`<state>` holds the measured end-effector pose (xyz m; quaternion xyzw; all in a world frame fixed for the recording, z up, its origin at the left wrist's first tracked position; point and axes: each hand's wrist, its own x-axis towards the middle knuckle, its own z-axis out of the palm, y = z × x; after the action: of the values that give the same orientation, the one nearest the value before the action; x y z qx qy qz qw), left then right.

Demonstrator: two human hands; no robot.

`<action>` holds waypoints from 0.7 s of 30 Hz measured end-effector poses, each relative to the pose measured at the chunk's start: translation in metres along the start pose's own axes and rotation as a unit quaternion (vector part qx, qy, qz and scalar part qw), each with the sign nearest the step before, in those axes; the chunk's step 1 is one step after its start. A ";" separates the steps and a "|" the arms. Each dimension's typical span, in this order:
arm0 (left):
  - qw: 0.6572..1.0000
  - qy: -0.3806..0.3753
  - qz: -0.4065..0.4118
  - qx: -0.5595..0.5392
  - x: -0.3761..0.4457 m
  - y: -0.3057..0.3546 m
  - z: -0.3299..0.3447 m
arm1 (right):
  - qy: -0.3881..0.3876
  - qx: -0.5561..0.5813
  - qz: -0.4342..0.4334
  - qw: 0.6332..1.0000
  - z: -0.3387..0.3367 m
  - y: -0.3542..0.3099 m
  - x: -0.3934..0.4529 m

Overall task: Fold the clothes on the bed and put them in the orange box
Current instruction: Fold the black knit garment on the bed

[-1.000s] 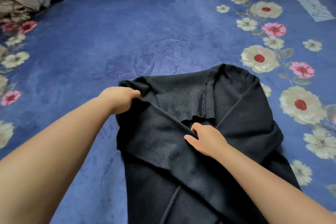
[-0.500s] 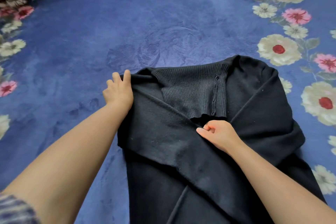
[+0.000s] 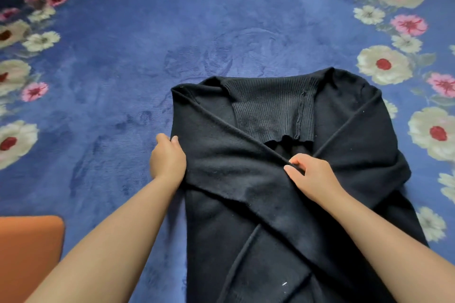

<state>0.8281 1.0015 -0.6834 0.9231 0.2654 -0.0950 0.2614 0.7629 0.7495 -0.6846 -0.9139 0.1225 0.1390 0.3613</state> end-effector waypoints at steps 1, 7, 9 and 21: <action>1.000 -0.003 0.002 0.021 0.000 -0.001 -0.001 | -0.005 -0.022 0.000 1.000 -0.001 0.002 -0.004; 0.988 -0.005 0.018 0.157 0.000 0.002 -0.005 | 0.024 -0.185 -0.081 0.979 -0.013 -0.004 -0.007; 0.984 0.035 0.064 0.160 0.008 0.014 -0.012 | 0.087 -0.159 -0.119 0.976 -0.023 -0.008 0.007; 0.979 -0.121 0.105 -0.125 0.081 0.126 0.006 | 0.112 -0.055 0.039 0.991 -0.077 -0.009 0.138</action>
<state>0.9637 0.9426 -0.6597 0.8875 0.1434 -0.1442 0.4134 0.9067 0.6855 -0.6720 -0.9365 0.1905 0.0561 0.2890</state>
